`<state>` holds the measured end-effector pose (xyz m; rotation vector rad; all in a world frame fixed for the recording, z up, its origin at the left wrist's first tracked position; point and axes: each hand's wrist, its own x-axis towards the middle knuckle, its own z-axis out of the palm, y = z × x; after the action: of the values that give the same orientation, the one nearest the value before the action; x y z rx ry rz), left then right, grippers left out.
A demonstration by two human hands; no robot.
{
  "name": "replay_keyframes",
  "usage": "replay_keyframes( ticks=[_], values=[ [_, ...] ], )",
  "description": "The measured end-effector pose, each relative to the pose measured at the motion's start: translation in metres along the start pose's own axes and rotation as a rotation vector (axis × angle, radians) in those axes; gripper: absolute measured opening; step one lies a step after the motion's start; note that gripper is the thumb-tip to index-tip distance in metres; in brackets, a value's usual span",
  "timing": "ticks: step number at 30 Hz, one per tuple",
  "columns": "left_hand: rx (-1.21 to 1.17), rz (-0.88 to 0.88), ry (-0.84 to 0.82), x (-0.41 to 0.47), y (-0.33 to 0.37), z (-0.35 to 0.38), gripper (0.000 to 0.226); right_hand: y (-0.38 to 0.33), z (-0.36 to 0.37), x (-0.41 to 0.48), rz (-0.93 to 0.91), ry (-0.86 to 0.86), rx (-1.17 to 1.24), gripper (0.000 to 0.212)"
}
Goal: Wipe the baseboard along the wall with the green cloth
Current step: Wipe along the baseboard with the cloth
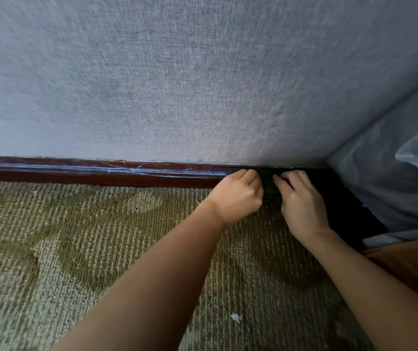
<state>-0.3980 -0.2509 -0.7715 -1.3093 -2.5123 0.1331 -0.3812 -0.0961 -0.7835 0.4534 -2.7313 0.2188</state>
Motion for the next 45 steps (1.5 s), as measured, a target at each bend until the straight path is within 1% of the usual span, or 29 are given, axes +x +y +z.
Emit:
replay_keyframes(
  ticks=[2, 5, 10, 14, 18, 20, 23, 27, 30, 33, 35, 37, 38, 40, 42, 45],
  values=[
    [0.007, 0.006, -0.020, 0.000, -0.001, 0.001, 0.041, 0.000, 0.002, 0.000, -0.002, 0.012, 0.003, 0.037],
    [0.021, 0.014, -0.018, 0.000, 0.000, 0.001, 0.040, -0.001, 0.003, 0.000, 0.024, 0.025, 0.002, 0.031],
    [0.028, 0.012, -0.024, -0.002, 0.000, 0.002, 0.040, -0.004, 0.005, 0.001, 0.012, 0.036, 0.002, 0.029],
    [0.024, 0.049, -0.048, -0.003, 0.001, 0.001, 0.027, -0.004, 0.003, 0.005, -0.010, 0.028, 0.013, 0.026],
    [0.035, 0.022, -0.064, -0.002, 0.000, -0.001, 0.043, -0.002, 0.000, 0.006, -0.017, 0.001, 0.003, 0.024],
    [0.043, 0.006, -0.071, -0.001, 0.002, -0.003, 0.040, -0.002, -0.002, 0.004, -0.002, -0.029, -0.011, 0.027],
    [0.061, 0.026, -0.077, -0.001, 0.006, 0.000, 0.044, -0.002, -0.004, 0.000, 0.018, -0.059, -0.035, 0.031],
    [0.084, 0.059, -0.064, 0.008, 0.009, 0.000, 0.041, 0.004, -0.010, -0.001, -0.011, -0.030, -0.050, 0.024],
    [0.083, 0.039, -0.059, 0.013, 0.013, 0.001, 0.041, 0.011, -0.008, -0.001, -0.039, -0.015, -0.049, 0.037],
    [0.076, 0.017, -0.042, 0.012, 0.013, 0.002, 0.042, 0.011, -0.002, -0.001, -0.037, 0.019, -0.027, 0.039],
    [0.075, 0.010, -0.045, 0.012, 0.013, 0.003, 0.043, 0.010, 0.002, -0.001, -0.005, 0.051, -0.008, 0.036],
    [0.082, 0.019, -0.036, 0.010, 0.014, 0.004, 0.043, 0.007, 0.005, -0.002, 0.043, 0.078, 0.007, 0.028],
    [0.087, 0.029, -0.027, 0.010, 0.014, 0.005, 0.042, 0.006, 0.006, -0.002, 0.066, 0.089, 0.010, 0.025],
    [0.096, 0.067, -0.016, 0.009, 0.012, 0.006, 0.031, 0.004, 0.008, -0.003, 0.094, 0.099, 0.011, 0.024],
    [0.096, 0.092, -0.026, 0.007, 0.012, 0.010, 0.021, 0.003, 0.009, -0.003, 0.092, 0.102, 0.008, 0.024],
    [0.092, 0.090, -0.062, 0.002, 0.009, 0.013, 0.021, -0.002, 0.009, 0.001, 0.065, 0.084, -0.009, 0.020]
  ],
)
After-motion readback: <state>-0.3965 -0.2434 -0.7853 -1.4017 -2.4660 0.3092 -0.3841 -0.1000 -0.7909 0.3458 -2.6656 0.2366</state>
